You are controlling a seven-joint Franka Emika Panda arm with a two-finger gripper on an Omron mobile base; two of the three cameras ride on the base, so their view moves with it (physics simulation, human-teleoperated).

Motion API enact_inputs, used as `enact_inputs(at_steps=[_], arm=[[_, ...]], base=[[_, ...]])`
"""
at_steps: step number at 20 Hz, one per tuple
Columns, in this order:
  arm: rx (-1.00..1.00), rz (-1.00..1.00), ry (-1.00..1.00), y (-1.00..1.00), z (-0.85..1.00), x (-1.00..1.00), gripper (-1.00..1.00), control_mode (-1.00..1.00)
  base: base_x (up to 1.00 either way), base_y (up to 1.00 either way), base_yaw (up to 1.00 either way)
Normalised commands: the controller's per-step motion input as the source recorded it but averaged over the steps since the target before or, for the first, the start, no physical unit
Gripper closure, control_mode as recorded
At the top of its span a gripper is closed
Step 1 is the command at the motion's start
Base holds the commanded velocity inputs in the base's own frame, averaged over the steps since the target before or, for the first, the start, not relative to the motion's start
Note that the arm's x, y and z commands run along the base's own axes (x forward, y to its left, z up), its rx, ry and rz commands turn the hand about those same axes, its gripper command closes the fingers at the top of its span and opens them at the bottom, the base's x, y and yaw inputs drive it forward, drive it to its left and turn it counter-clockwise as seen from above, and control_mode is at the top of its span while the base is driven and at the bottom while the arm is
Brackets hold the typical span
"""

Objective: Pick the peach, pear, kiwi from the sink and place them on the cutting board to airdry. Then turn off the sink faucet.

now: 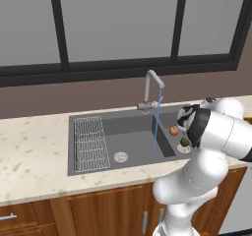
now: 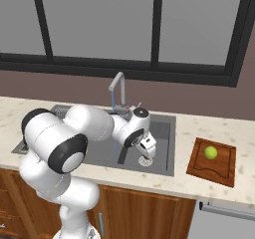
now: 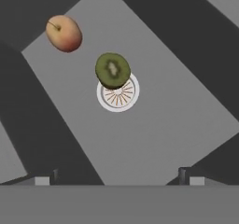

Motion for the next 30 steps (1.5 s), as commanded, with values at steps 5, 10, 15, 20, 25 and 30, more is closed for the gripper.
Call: enact_inputs(at_steps=[5, 10, 15, 20, 25, 30], arm=[[0.0, 0.0, 0.0, -0.11, -0.13, 0.1, -1.0, -1.0], [0.0, 0.0, 0.0, -0.11, -0.14, 0.12, -1.0, -1.0], [0.0, 0.0, 0.0, -0.07, -0.15, 0.14, -1.0, -1.0], [0.0, 0.0, 0.0, -0.02, -0.14, 0.18, -1.0, -1.0], [0.0, 0.0, 0.0, -0.03, -0.15, 0.16, -1.0, -1.0], [0.0, 0.0, 0.0, -0.07, -0.15, 0.13, -1.0, -1.0]], base=[[0.0, 0.0, 0.0], [0.0, 0.0, 0.0], [0.0, 0.0, 0.0], [0.0, 0.0, 0.0], [0.0, 0.0, 0.0], [0.0, 0.0, 0.0]])
